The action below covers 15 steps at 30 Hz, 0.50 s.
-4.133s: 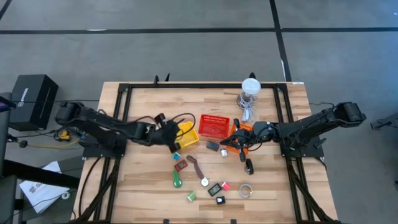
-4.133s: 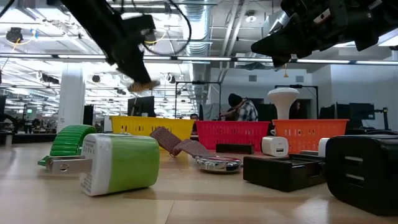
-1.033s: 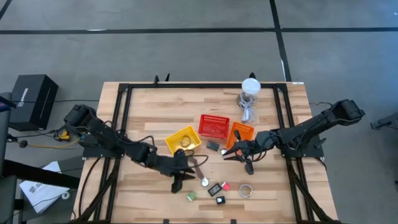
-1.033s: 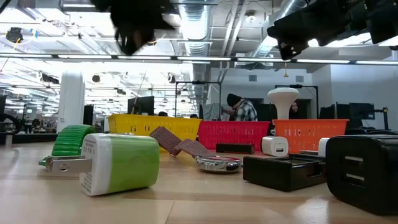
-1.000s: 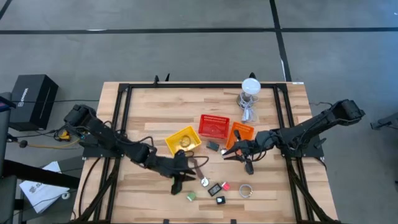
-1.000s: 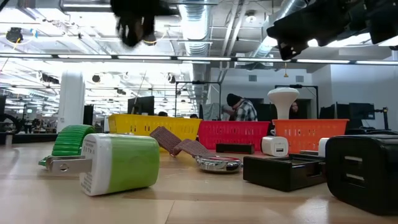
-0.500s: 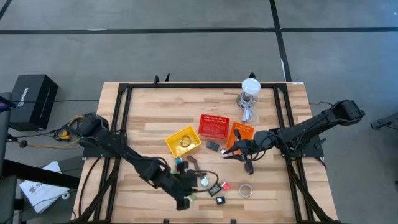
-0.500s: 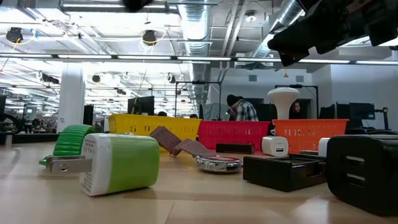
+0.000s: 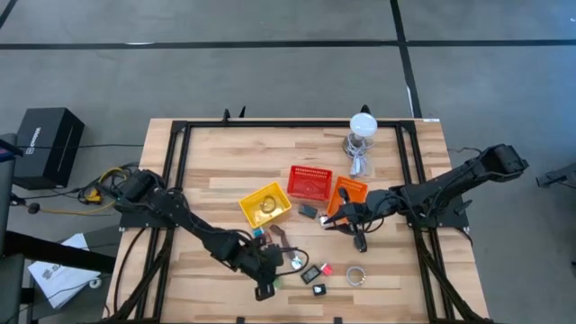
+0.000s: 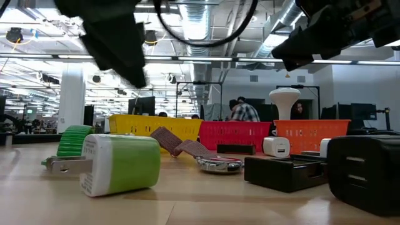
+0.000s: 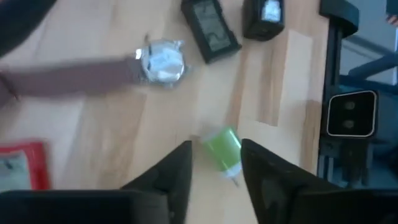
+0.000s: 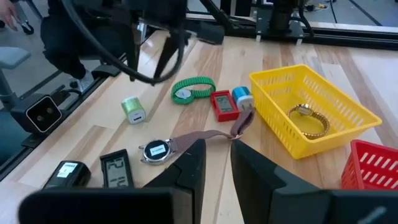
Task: Pick & Place Office items
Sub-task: Put the green charger adapter into the red bin
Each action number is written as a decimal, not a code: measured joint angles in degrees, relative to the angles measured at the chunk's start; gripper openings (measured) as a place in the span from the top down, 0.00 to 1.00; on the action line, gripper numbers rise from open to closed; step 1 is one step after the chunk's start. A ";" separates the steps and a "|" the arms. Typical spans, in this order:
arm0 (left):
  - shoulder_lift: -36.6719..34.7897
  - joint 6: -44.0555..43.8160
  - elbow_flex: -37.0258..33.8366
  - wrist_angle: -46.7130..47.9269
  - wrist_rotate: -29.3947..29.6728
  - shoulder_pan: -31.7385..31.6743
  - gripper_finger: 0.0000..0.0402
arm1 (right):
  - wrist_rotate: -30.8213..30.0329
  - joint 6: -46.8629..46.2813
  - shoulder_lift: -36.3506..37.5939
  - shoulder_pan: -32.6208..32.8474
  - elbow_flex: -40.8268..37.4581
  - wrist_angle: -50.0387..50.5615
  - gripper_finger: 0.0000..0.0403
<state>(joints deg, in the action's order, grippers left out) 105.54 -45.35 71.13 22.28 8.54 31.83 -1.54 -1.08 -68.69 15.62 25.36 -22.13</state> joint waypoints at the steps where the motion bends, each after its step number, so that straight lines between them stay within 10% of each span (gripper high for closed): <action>1: 0.00 -1.28 -0.52 -1.35 -0.51 0.01 0.61 | 0.00 0.00 0.00 0.00 0.00 0.06 0.83; 15: 5.89 -4.58 -3.43 -13.75 4.63 3.56 0.46 | 0.00 0.02 -0.01 -0.01 0.00 0.85 0.83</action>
<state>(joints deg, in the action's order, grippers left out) 111.42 -49.93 67.70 8.54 13.17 35.40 -1.54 -1.06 -68.69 15.61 25.36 -21.29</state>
